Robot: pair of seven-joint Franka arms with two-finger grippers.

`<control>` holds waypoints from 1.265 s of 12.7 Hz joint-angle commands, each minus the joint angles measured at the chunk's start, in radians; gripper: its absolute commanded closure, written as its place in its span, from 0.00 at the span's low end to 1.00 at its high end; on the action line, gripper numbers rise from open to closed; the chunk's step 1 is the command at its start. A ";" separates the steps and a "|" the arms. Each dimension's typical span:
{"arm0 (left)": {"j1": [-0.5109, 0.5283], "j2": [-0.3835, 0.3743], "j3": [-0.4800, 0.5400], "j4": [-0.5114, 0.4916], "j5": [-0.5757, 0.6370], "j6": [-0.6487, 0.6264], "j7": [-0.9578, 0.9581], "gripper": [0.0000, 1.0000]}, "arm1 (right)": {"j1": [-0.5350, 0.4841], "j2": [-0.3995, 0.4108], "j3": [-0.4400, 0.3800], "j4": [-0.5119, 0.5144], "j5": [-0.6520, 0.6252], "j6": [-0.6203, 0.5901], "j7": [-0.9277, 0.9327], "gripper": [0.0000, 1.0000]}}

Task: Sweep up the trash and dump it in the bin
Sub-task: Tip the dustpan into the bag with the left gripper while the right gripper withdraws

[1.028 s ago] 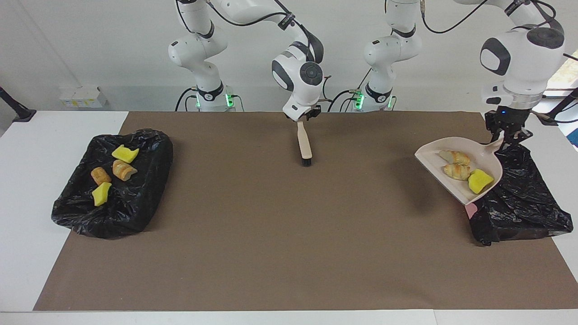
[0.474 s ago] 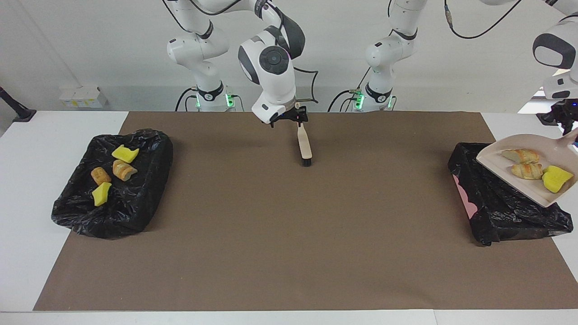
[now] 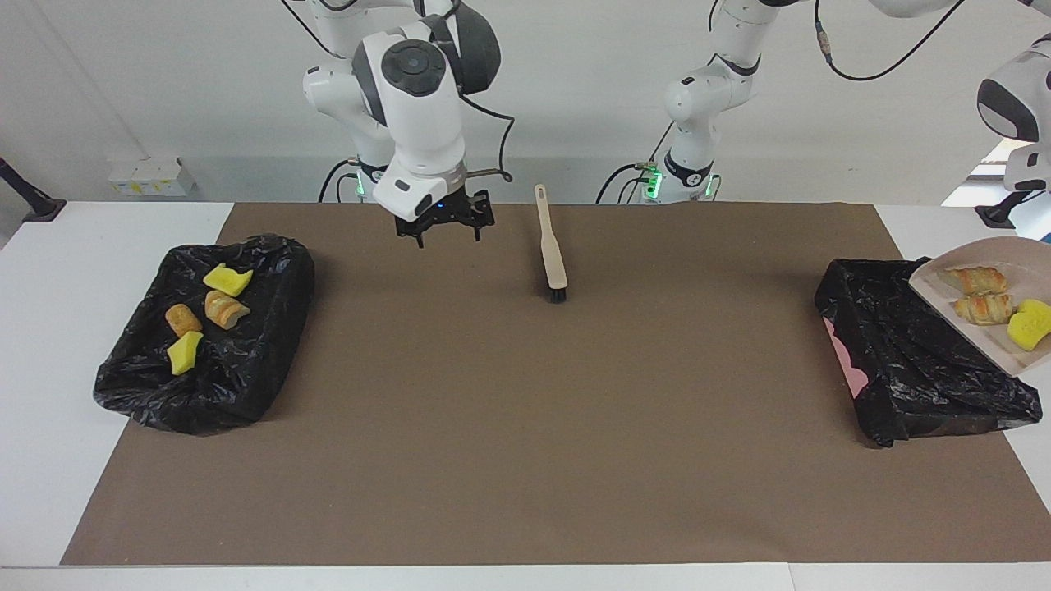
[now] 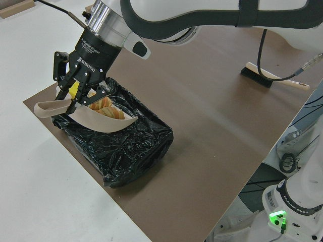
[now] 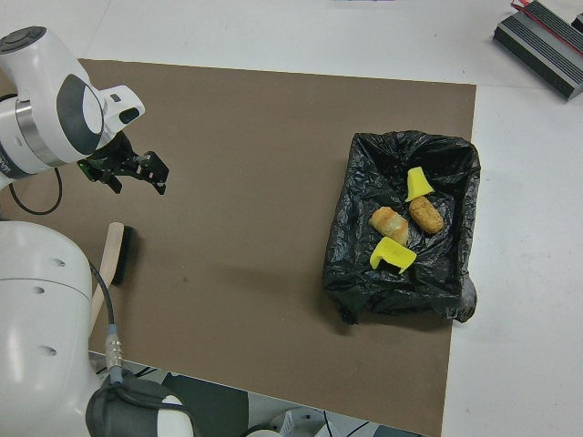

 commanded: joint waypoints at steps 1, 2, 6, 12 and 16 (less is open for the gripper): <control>-0.006 -0.018 0.005 -0.006 0.092 -0.010 0.001 1.00 | -0.096 -0.003 0.009 0.081 -0.024 -0.066 -0.115 0.00; -0.003 -0.020 0.005 -0.008 0.111 -0.010 0.000 1.00 | -0.129 -0.006 0.007 0.081 -0.036 -0.064 -0.148 0.00; -0.016 -0.022 -0.001 0.007 0.276 -0.049 0.003 1.00 | -0.241 -0.006 0.009 0.081 -0.073 -0.052 -0.172 0.00; -0.105 -0.064 -0.008 0.003 0.303 -0.195 0.001 1.00 | -0.268 -0.021 -0.130 0.101 -0.067 -0.012 -0.190 0.00; -0.202 -0.103 -0.013 -0.057 0.176 -0.316 -0.133 1.00 | -0.279 -0.101 -0.132 0.035 -0.051 0.002 -0.186 0.00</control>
